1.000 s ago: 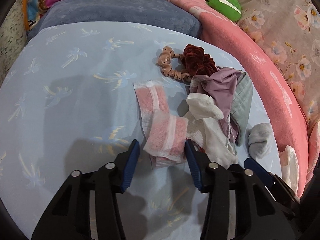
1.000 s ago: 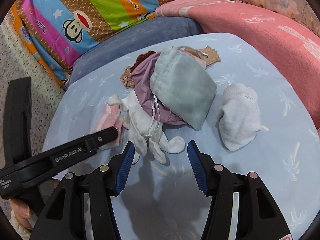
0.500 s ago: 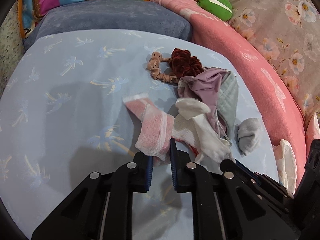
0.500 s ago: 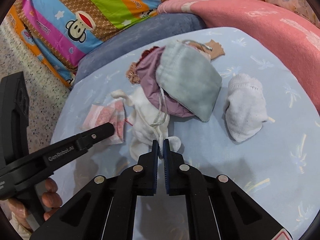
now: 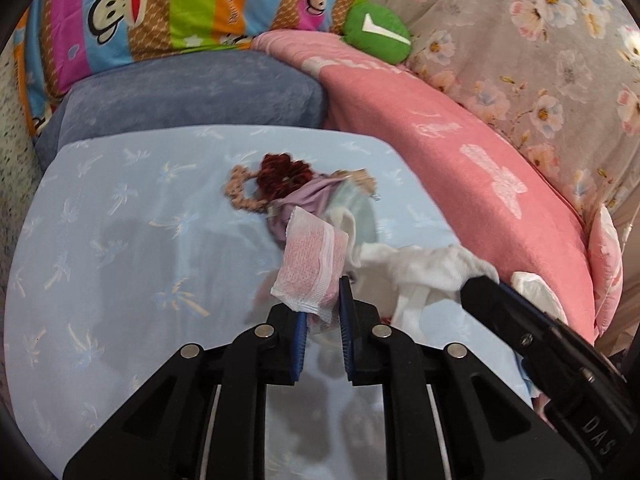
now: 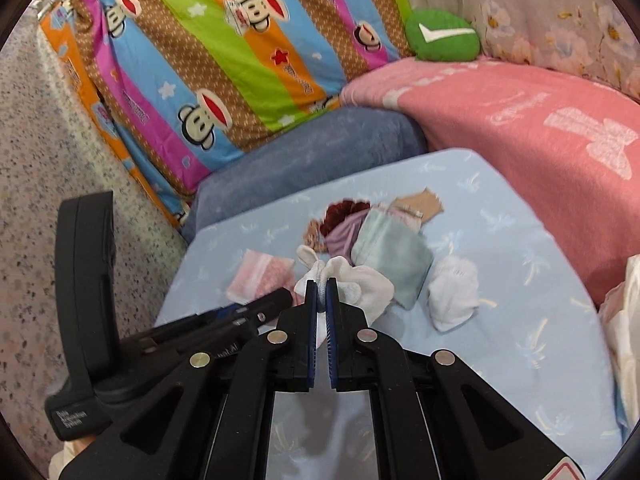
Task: Organize soft objects
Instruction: 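Carry the pink pad and white sock over the white bin and open both grippers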
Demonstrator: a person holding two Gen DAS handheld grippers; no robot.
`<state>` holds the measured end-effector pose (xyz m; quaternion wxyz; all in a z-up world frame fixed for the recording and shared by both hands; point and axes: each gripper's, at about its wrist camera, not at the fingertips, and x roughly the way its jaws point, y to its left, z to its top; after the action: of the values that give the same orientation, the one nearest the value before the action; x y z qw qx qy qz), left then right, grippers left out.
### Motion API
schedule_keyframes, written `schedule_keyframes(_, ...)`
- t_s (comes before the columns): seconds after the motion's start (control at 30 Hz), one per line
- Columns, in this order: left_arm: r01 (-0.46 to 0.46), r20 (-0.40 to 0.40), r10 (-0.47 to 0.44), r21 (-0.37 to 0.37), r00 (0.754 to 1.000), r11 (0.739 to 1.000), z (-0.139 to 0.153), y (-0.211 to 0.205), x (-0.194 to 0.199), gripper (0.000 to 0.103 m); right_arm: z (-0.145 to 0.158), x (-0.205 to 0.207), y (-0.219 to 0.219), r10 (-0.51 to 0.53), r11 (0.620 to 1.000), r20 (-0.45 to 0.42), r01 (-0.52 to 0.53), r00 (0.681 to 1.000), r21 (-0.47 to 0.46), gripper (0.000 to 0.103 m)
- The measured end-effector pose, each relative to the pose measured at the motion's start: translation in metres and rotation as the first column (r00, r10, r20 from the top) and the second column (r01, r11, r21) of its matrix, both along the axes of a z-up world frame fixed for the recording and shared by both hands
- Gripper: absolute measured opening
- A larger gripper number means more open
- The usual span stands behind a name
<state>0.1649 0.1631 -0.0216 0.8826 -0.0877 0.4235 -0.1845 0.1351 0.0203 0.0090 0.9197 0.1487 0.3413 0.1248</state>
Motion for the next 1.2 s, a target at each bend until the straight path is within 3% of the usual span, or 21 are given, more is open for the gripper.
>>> schedule_keyframes(0.23, 0.098, 0.081, -0.098, 0.005, 0.992, 0.995, 0.031, -0.045, -0.019, 0.014, 0.041, -0.028, -0.040, -0.076, 0.997, 0.096, 0.075, 0.992, 0.012, 0.005)
schedule_keyframes(0.43, 0.185, 0.128, -0.186, 0.020, 0.974, 0.983, 0.046, -0.086, -0.033, 0.014, 0.058, -0.053, -0.080, -0.150, 0.989, 0.142, 0.151, 0.978, 0.005, 0.005)
schedule_keyframes(0.87, 0.337, 0.155, -0.339, 0.043, 0.928, 0.941, 0.058, -0.175, -0.062, 0.015, 0.061, -0.108, -0.193, -0.346, 0.938, 0.154, 0.344, 0.925, 0.043, 0.005)
schedule_keyframes(1.2, 0.454, 0.146, -0.461, 0.078, 0.875, 0.887, 0.056, -0.237, -0.085, 0.015, 0.047, -0.150, -0.263, -0.482, 0.876, 0.134, 0.478, 0.866, 0.060, 0.005)
